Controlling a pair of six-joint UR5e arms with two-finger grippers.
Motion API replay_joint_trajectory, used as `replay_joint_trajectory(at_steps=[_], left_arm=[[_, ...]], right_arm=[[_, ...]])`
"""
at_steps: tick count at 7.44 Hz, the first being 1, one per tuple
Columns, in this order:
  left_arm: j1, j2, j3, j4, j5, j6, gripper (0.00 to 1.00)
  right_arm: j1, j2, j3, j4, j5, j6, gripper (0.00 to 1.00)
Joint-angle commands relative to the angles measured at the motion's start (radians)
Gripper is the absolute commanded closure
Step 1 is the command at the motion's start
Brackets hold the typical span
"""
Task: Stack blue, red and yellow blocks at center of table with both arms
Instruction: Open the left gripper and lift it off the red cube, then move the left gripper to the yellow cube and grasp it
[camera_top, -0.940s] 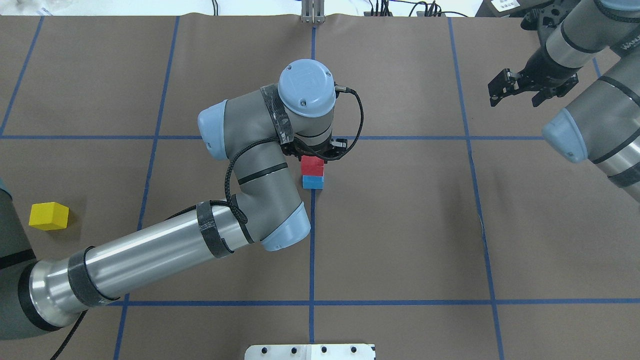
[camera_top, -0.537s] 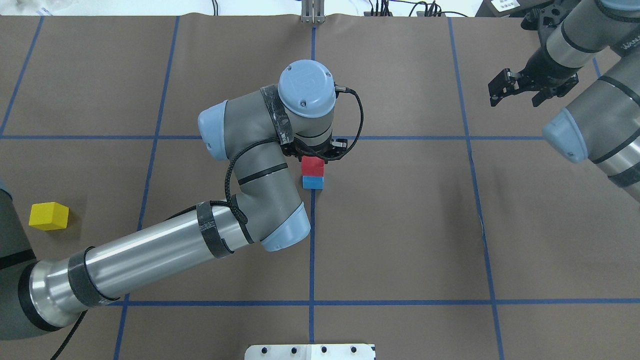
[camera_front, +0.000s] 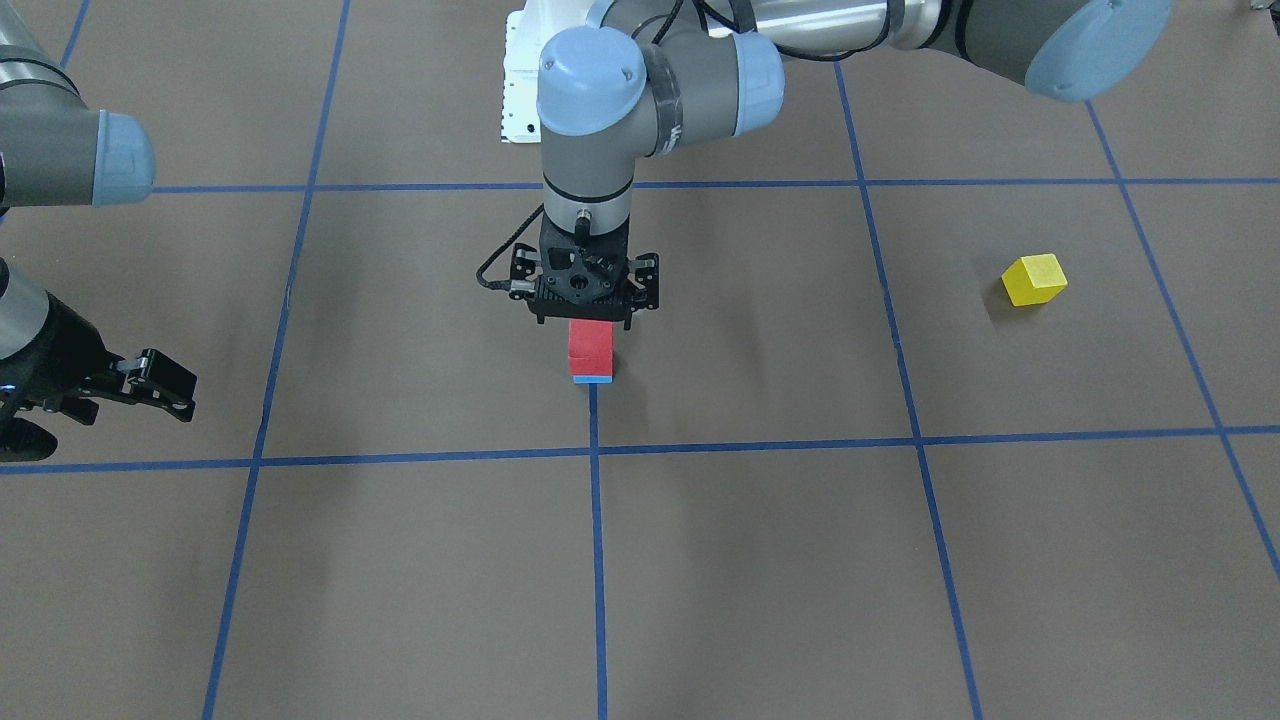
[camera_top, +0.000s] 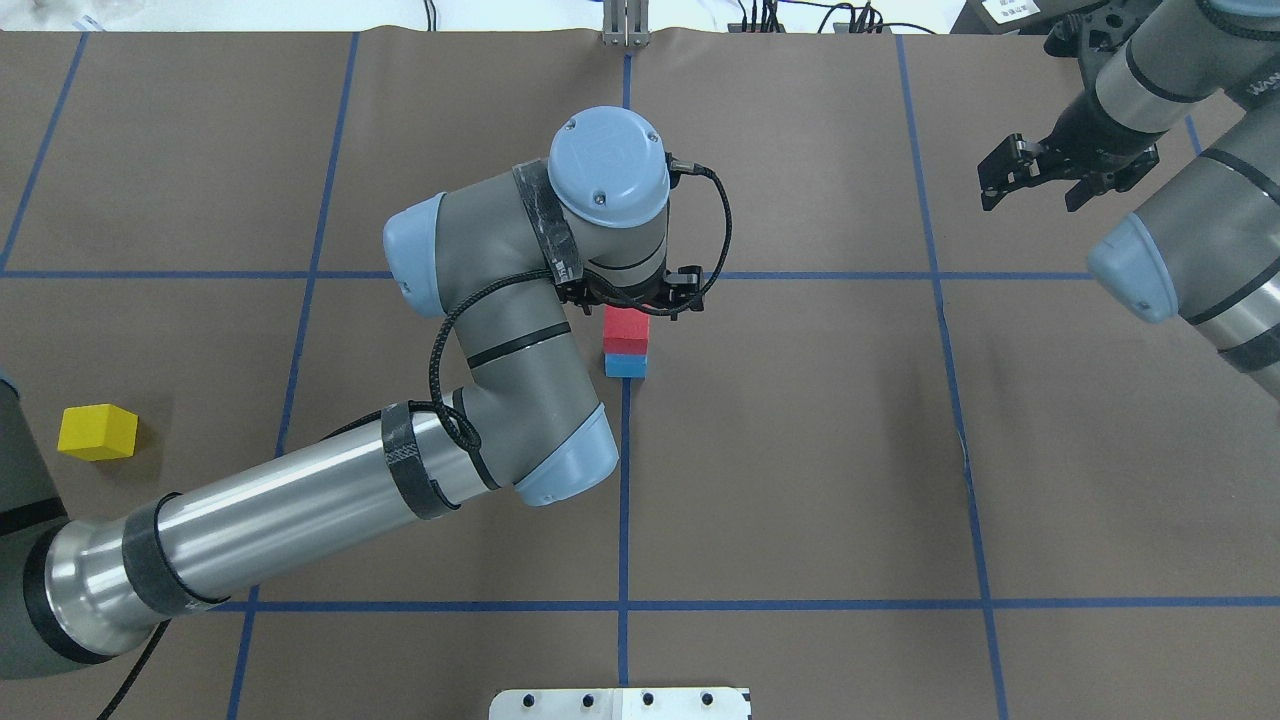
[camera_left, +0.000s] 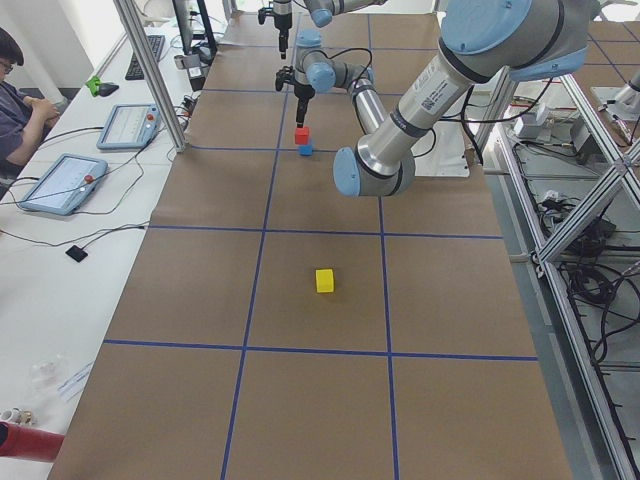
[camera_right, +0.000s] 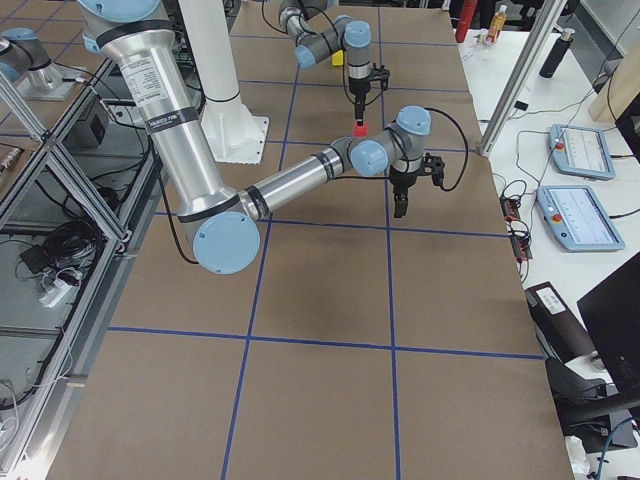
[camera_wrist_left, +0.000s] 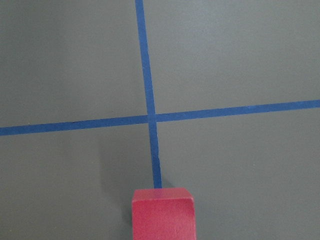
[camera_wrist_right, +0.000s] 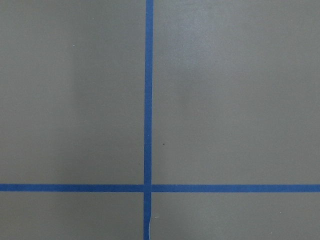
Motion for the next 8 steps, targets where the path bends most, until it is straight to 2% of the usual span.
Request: replay_joint_trajectory(at_steps=[1,2,3,4,5,6,7,8], left_arm=[[-0.033,0.200,-0.339,0.159,-0.006,0.085,0.00],[-0.076,0.370,-0.478,0.159,-0.012,0.117,0.00],[-0.129,0.542,-0.561,0.127,-0.025,0.184,0.00],[-0.204,0.720,-0.586,-0.005,-0.057,0.282,0.00],[-0.259,0.905,-0.564,-0.240,-0.107,0.312,0.00],[-0.319,1.044,-0.484,-0.501,-0.162,0.341,0.00],[-0.362,1.101,-0.373,-0.670,-0.242,0.358,0.00],[-0.378,1.106,-0.312,-0.719,-0.246,0.372,0.00]], right_arm=[[0.007,-0.001,0.000,0.000,0.015,-0.004,0.01],[0.009,-0.001,0.000,0.002,0.015,-0.004,0.01],[0.009,-0.003,0.000,0.002,0.013,-0.004,0.01],[0.007,-0.009,0.005,0.002,0.012,-0.004,0.01],[0.007,-0.011,0.014,0.003,0.012,-0.001,0.01],[0.007,-0.012,0.017,0.003,0.012,0.001,0.01],[0.007,-0.017,0.021,0.003,0.012,0.001,0.01],[0.007,-0.017,0.023,0.003,0.012,0.001,0.01]])
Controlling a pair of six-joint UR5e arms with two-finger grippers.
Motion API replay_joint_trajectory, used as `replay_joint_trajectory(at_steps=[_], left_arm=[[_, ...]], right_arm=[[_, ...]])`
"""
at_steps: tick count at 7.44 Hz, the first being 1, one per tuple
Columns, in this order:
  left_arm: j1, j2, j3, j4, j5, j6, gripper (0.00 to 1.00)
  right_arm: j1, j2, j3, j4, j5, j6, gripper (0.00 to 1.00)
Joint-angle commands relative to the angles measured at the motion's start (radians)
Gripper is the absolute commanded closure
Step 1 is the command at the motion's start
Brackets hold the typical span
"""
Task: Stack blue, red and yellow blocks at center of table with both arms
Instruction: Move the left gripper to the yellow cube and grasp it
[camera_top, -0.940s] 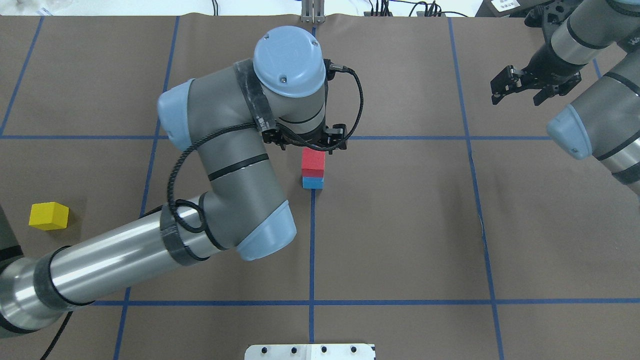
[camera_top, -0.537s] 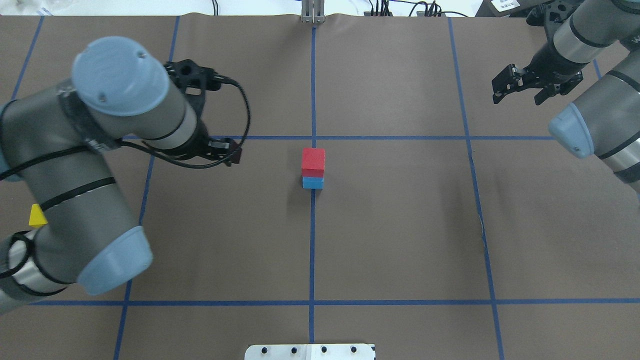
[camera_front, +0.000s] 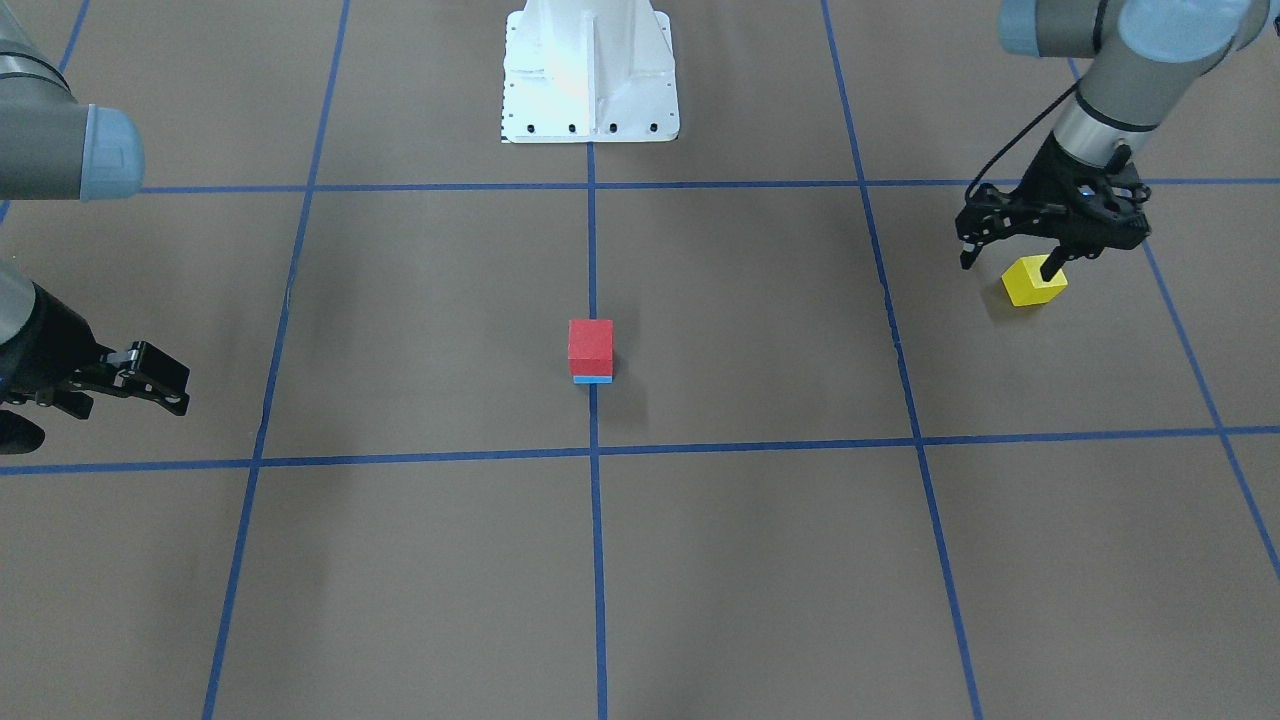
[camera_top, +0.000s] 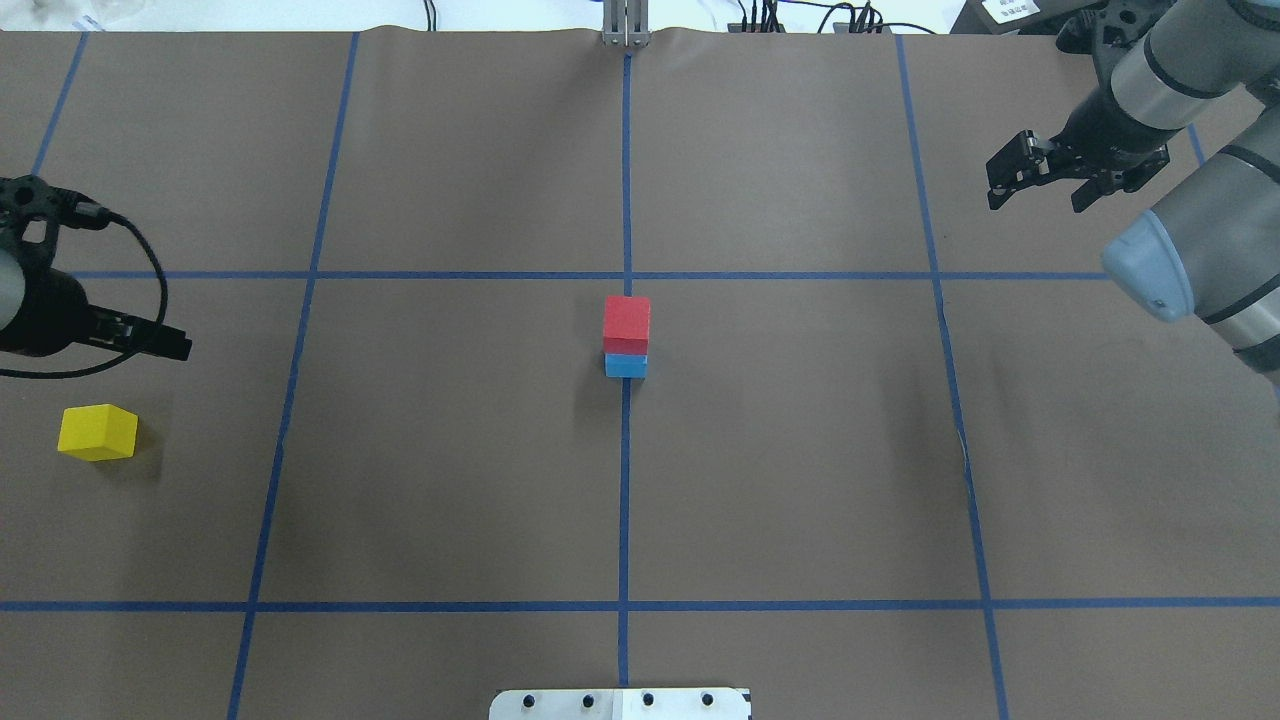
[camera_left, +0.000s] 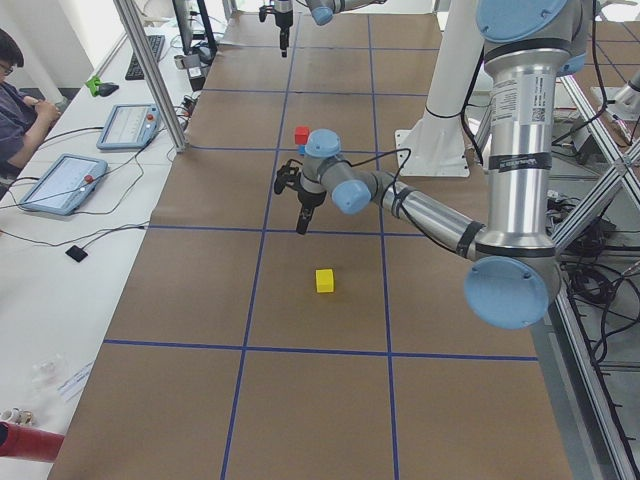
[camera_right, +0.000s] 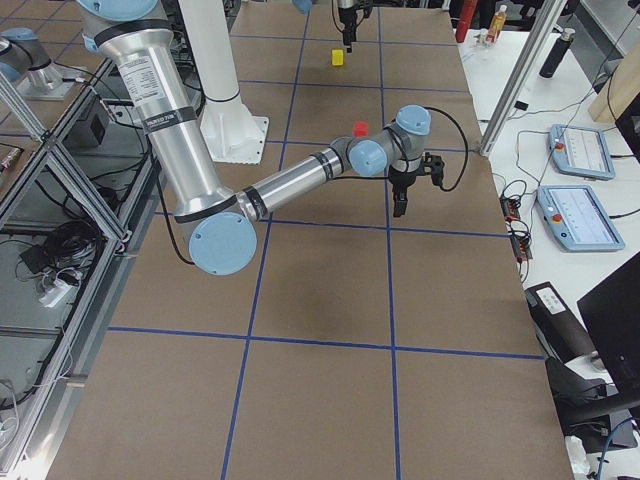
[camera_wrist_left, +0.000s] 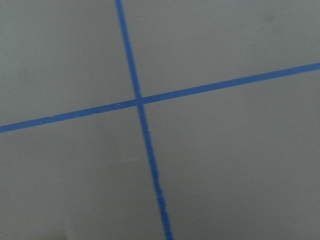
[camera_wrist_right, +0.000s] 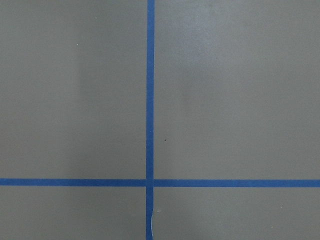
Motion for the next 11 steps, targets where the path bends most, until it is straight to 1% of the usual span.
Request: replay_joint_trajectory(at_steps=[1,3,4,6,7,11], left_arm=[[-0.038,0.053,0.100,-0.136,-0.032,0.028,0.00],[-0.038,0.061,0.129,-0.135,-0.031,0.011,0.00],[-0.037,0.088,0.132,-0.135,-0.029,0.014,0.00],[-0.032,0.090,0.147,-0.133,0.026,0.008,0.00],[-0.027,0.087,0.155,-0.133,0.032,-0.022,0.00],[-0.017,0.083,0.151,-0.135,0.031,-0.073,0.00]], right_arm=[[0.000,-0.002,0.004,0.000,0.000,0.000,0.01],[0.000,-0.002,0.002,0.000,-0.002,-0.001,0.01],[0.000,-0.004,0.002,0.000,-0.003,-0.001,0.01],[0.000,-0.004,0.005,0.000,0.000,-0.001,0.01],[0.000,-0.004,0.004,0.000,-0.002,-0.001,0.01],[0.000,-0.004,0.004,0.000,0.000,-0.001,0.01]])
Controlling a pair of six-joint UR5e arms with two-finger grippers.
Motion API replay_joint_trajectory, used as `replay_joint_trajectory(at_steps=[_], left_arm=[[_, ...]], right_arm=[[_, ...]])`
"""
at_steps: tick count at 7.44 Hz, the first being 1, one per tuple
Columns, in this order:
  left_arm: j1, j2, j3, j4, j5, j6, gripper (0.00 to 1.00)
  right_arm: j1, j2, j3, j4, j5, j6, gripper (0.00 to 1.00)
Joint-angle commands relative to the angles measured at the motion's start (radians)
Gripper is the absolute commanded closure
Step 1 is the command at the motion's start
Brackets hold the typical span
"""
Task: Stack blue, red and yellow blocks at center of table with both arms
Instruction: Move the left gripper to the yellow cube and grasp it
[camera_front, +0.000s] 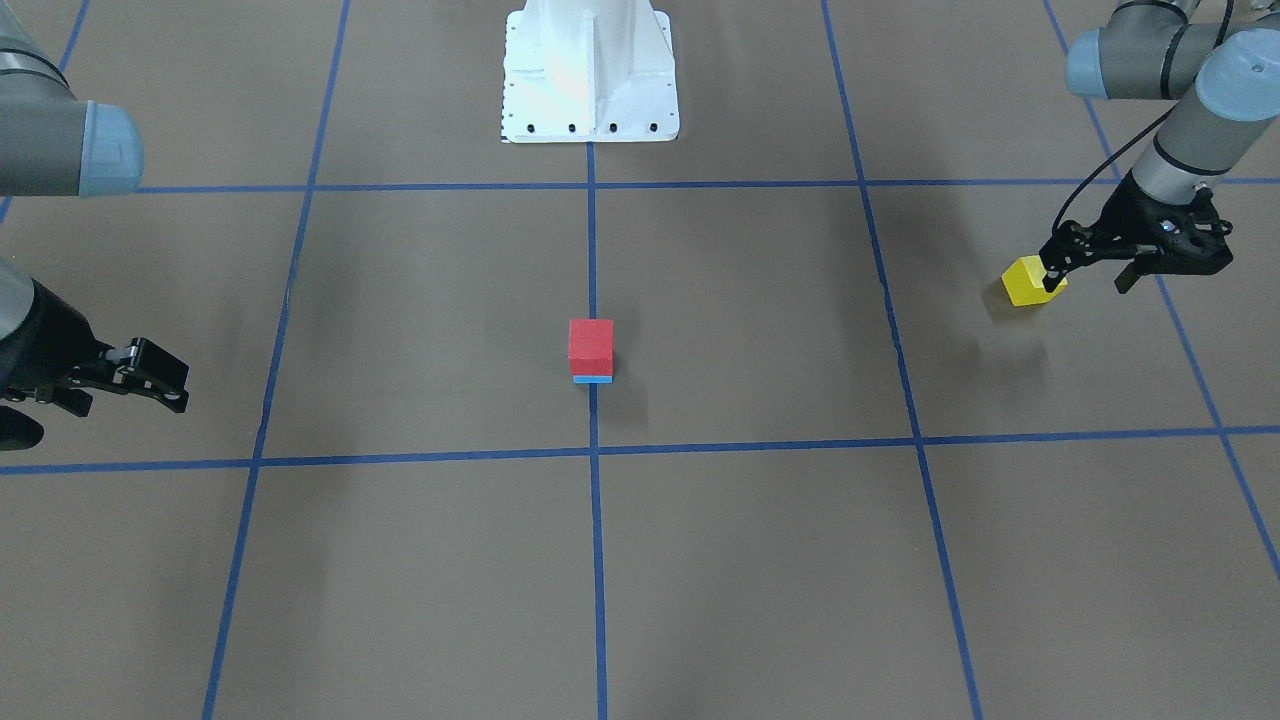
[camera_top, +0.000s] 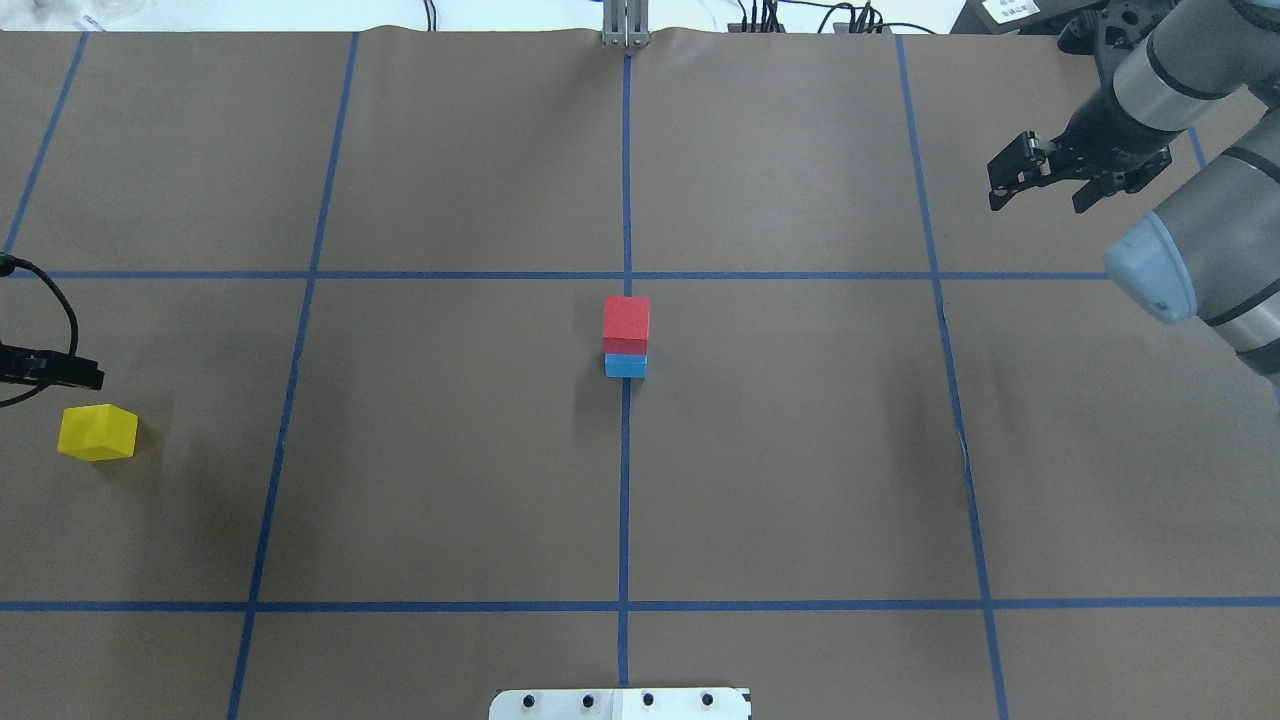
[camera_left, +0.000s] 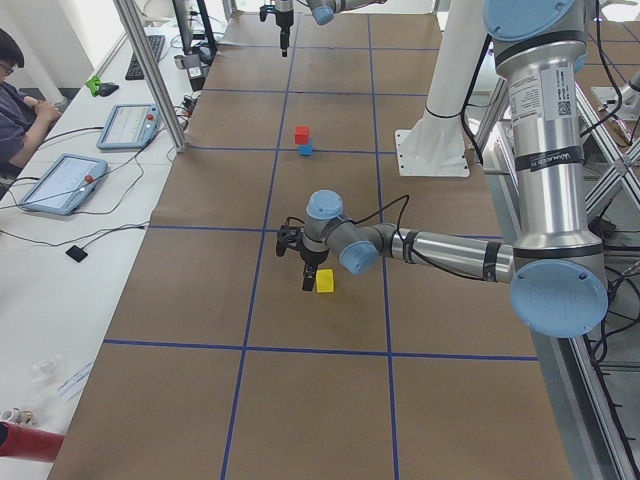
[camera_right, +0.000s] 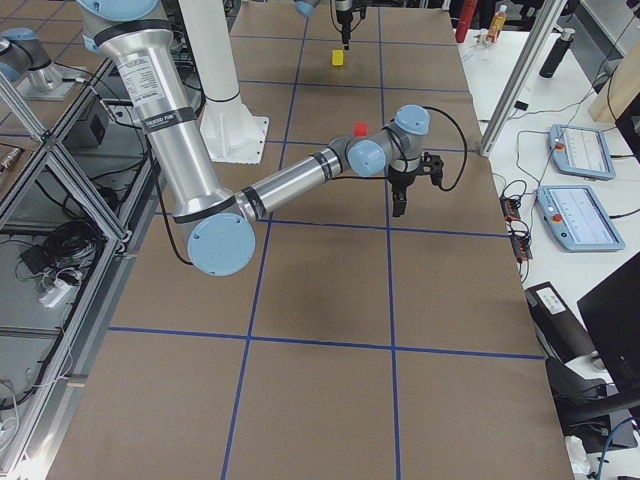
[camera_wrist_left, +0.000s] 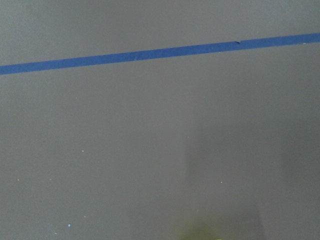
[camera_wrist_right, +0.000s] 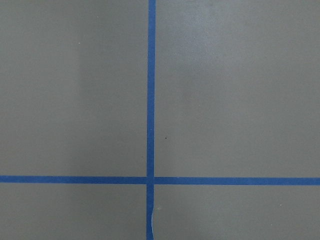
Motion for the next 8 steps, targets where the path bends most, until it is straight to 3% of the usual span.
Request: replay_joint_trajectory(at_steps=[1,8], left_arm=[[0.016,-0.005,-0.006,-0.006,-0.005,-0.048,0.00],[0.092,0.005,0.034,-0.006,0.013,-0.065,0.00]], right_arm=[[0.000,0.000,0.000,0.000,-0.001,0.000,0.01],[0.000,-0.002,0.006,0.000,0.000,0.000,0.01]])
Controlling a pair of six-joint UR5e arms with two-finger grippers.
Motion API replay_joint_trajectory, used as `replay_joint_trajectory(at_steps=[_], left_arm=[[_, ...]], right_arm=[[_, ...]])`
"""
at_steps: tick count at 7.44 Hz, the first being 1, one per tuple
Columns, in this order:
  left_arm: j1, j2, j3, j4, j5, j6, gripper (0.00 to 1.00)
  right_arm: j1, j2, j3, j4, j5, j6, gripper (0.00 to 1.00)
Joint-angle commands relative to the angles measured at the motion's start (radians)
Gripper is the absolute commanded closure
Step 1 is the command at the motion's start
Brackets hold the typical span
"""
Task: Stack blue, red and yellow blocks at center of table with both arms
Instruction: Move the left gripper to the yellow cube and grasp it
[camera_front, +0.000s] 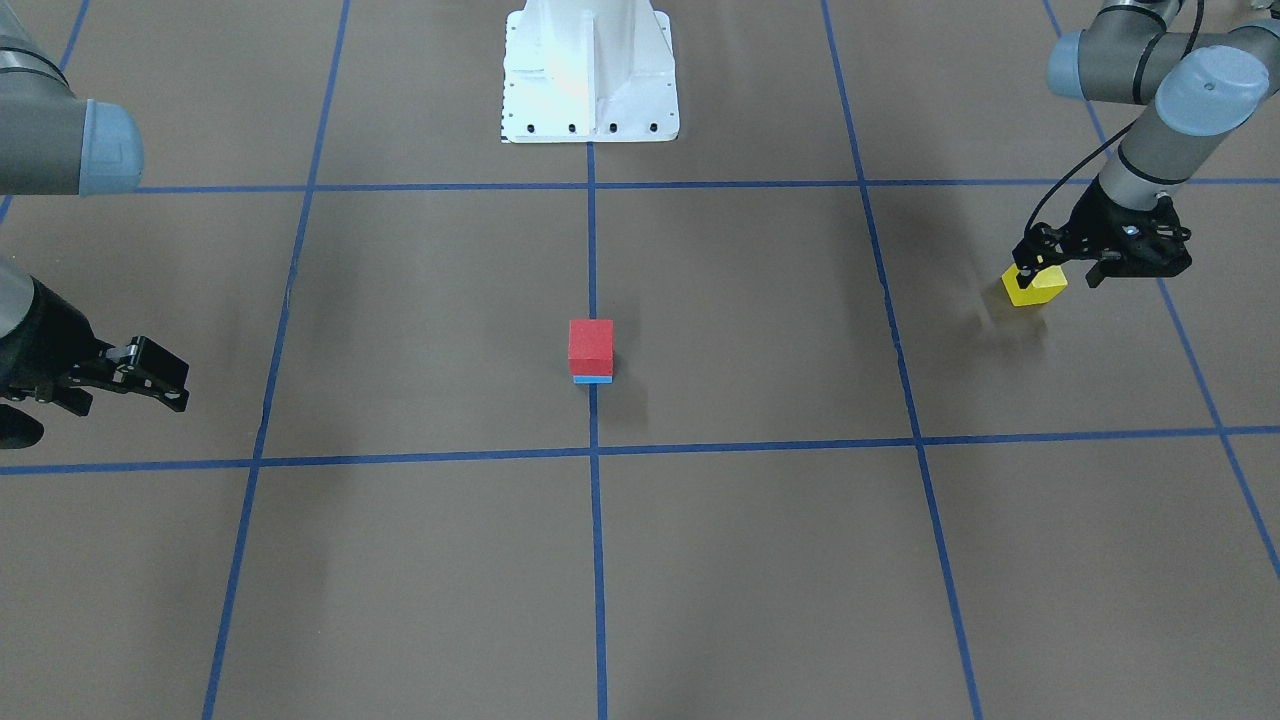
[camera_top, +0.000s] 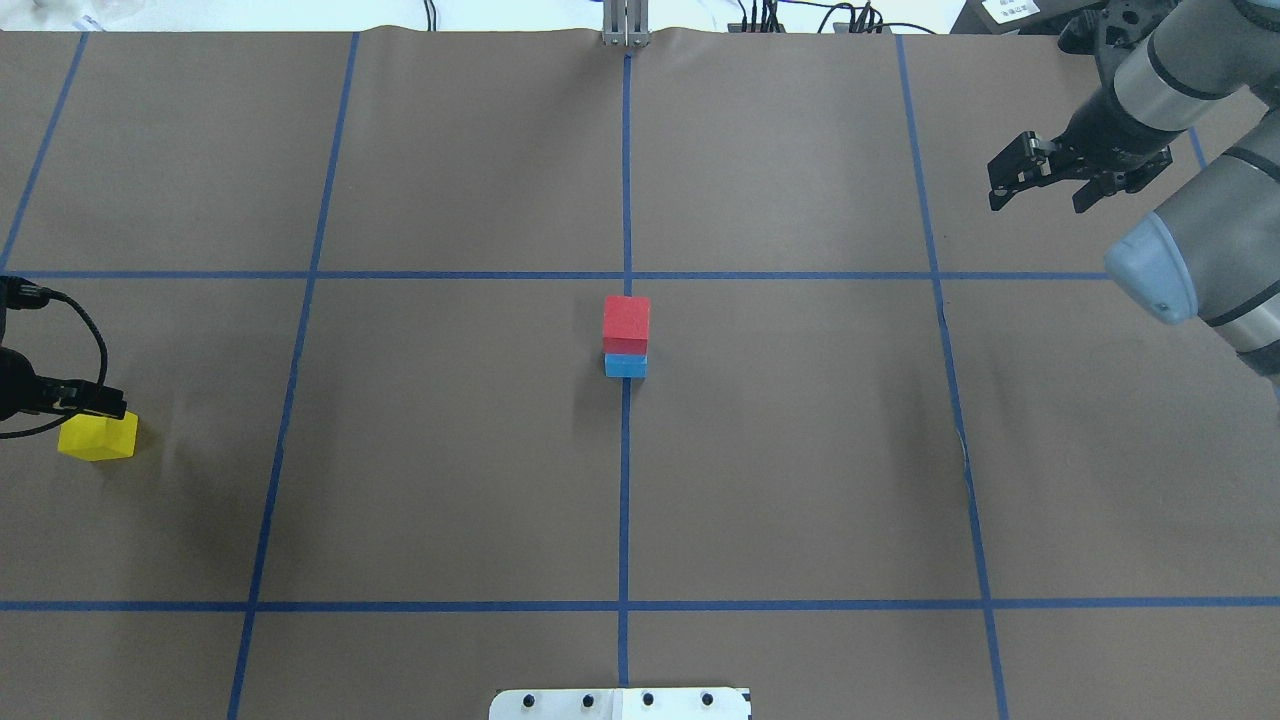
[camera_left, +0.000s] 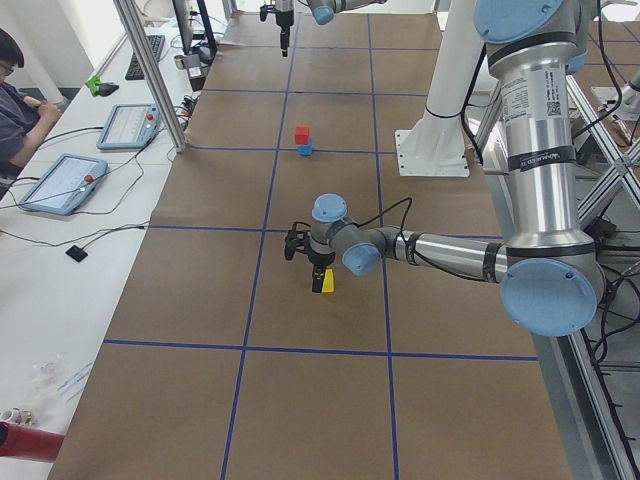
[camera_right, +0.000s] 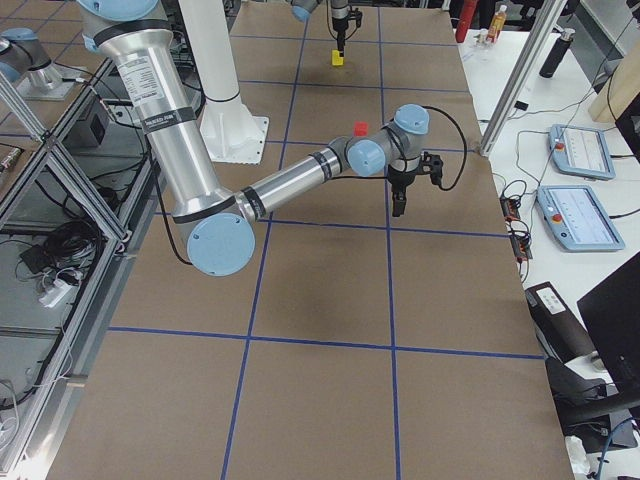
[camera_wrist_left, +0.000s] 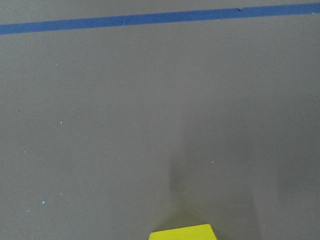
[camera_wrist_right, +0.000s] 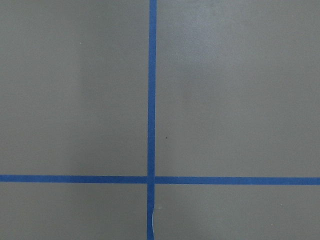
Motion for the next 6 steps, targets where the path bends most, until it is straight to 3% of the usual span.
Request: replay_joint_trajectory(at_steps=[1,3,4,5,6], left_arm=[[0.016,0.000,0.017,0.000,-0.002,-0.002,0.00],[0.026,0.000,0.018,-0.005,-0.011,-0.002,0.00],[0.027,0.000,0.018,-0.005,-0.011,-0.002,0.10],[0.027,0.000,0.017,-0.006,-0.011,0.001,0.45],[0.027,0.000,0.015,-0.003,-0.009,-0.002,0.87]], right_arm=[[0.002,0.000,0.002,0.000,0.000,0.000,0.01],[0.002,-0.005,0.012,0.000,0.000,0.002,0.01],[0.002,-0.011,0.023,-0.002,0.000,0.002,0.01],[0.002,-0.011,0.023,-0.002,0.002,0.002,0.01],[0.000,-0.011,0.023,-0.002,0.000,0.002,0.01]])
